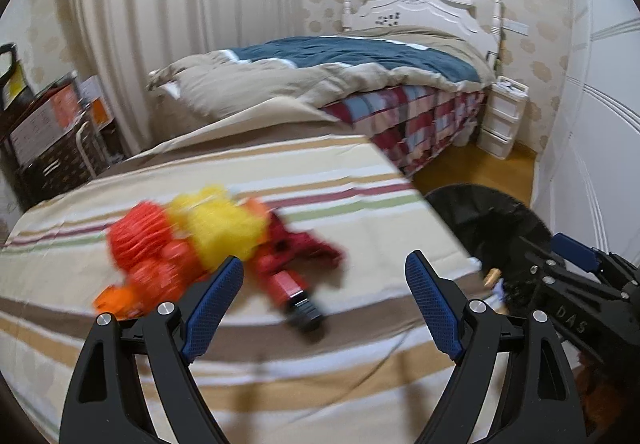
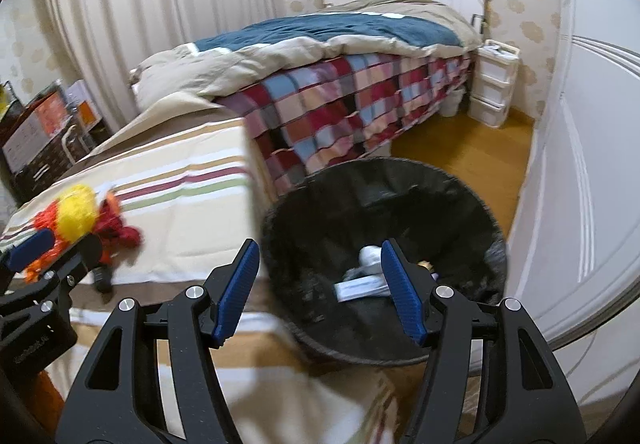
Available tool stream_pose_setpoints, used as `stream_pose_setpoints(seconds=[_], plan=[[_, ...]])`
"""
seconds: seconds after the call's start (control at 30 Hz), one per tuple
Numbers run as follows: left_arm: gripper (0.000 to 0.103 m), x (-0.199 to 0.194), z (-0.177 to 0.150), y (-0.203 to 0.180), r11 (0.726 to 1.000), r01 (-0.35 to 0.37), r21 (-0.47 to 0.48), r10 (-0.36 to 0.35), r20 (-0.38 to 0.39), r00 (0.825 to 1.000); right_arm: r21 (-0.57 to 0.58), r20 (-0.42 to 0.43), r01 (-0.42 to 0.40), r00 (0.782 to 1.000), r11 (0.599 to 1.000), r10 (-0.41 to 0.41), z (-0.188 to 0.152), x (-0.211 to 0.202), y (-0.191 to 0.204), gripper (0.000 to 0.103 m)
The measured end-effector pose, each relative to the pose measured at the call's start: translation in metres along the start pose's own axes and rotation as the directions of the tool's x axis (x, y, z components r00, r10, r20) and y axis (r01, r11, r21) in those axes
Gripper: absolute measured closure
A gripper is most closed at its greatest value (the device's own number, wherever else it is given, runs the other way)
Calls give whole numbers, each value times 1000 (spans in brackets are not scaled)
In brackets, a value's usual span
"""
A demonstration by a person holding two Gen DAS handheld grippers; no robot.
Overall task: Collect trash
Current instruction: 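Grasp the orange toy with the left gripper while the right gripper returns to the pile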
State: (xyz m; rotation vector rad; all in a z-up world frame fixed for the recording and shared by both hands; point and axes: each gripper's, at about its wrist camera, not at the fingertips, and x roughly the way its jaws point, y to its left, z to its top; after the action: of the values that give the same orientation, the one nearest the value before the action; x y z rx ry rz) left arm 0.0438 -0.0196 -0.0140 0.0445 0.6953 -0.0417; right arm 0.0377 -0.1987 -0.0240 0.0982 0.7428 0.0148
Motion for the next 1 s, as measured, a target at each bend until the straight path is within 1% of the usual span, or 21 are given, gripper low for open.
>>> stream_pose_setpoints(seconds=[0.1,0.33,0.53,0.63,0.7,0.8,0.93,1.0], plan=[[20,-8,-12,23,999,-28,-42,27,-12,1000,-22,-10,-29,1000,999,29,-5,-2,19,41],[20,-23,-35,68,990,-94,-106,90,-35,995,-106,-51,-91,995,990,86,-21,-6,67,41],[20,-22,-45,101,976,-152,-158,143,-67,987,-170,-77,-125,991,977,113,-29,-7,99,41],[20,-17,-45,116,967,-155,-201,139,-88,986,-191,-94,-144,987,971,128,-30,-4,111,41],[20,-15,-44,122,964,-157,-213,140,-95,986,-203,-115,-155,984,967,134,-30,1,119,41],[20,-11,-44,127,965,-157,-211,138,-100,985,-206,-135,-172,980,963,146,-27,7,127,41],[20,-4,-43,136,965,-135,-223,110,-120,987,-217,-150,-182,977,959,151,-25,13,135,41],[23,-2,-43,139,967,-122,-224,97,-121,988,-228,-157,-187,976,956,154,-24,16,140,41]])
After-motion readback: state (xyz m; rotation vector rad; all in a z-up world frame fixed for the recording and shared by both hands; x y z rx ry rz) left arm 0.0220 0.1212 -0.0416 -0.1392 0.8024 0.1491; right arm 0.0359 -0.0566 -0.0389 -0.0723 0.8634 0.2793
